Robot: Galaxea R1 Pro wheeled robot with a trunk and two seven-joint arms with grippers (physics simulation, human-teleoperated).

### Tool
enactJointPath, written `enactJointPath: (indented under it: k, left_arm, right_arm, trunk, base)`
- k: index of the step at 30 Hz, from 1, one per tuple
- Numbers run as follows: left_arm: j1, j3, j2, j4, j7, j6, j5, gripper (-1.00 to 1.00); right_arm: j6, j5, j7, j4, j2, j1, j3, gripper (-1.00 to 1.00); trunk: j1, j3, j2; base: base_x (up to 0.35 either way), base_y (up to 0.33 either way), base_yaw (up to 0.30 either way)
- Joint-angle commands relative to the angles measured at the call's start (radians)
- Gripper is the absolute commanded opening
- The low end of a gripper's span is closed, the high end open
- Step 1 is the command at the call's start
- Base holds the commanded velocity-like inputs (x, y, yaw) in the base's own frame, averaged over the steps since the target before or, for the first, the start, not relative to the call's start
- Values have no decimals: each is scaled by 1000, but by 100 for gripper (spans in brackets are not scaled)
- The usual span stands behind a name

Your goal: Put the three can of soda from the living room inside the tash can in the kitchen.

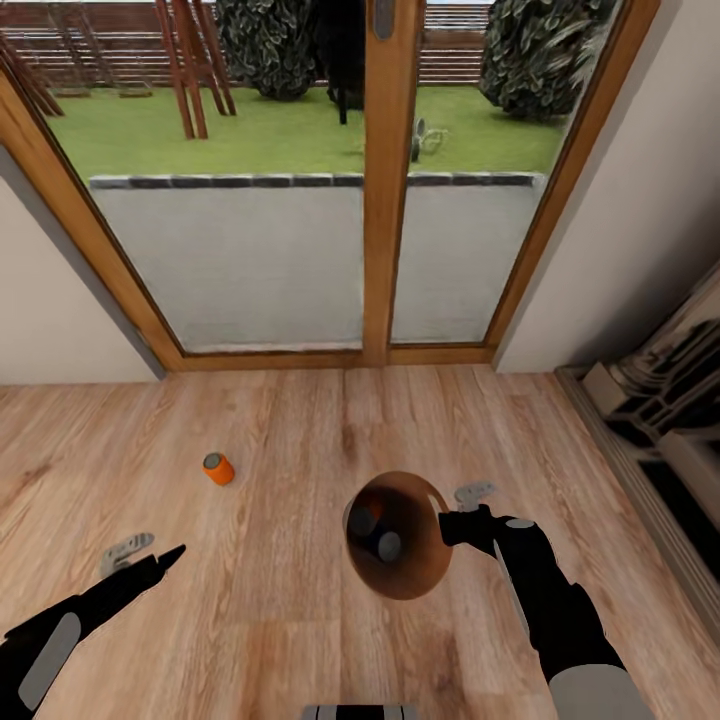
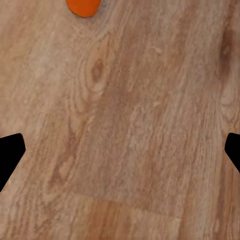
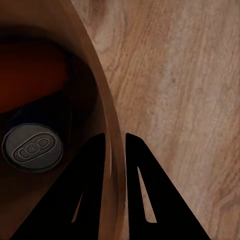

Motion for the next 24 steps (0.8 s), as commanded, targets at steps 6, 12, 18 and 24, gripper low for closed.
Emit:
enactJointPath:
  k: [6, 12, 18, 24]
  left_arm:
    - [0, 0, 0, 5, -2, 0, -1, 100]
    - [0, 0, 0, 6, 0, 0, -1, 100]
    - [0, 0, 0, 6, 1, -1, -1, 100]
    - [0, 0, 0, 5, 5, -2, -2, 100]
  right_arm:
    - [5, -21, 5, -1, 0, 0, 1, -100]
    - [1, -21, 6, 0, 0, 0, 2, -100]
    - [-4, -22, 7, 1, 0, 0, 0, -100]
    - [-3, -22, 7, 1, 0, 0, 0, -100]
  trunk:
    - [0, 0, 0]
    - [0, 3, 0]
    - [0, 11, 0]
    - [0, 20, 0]
  base:
    - [217, 269, 0]
    - [214, 273, -50]
    - [214, 274, -91]
    - [233, 257, -86]
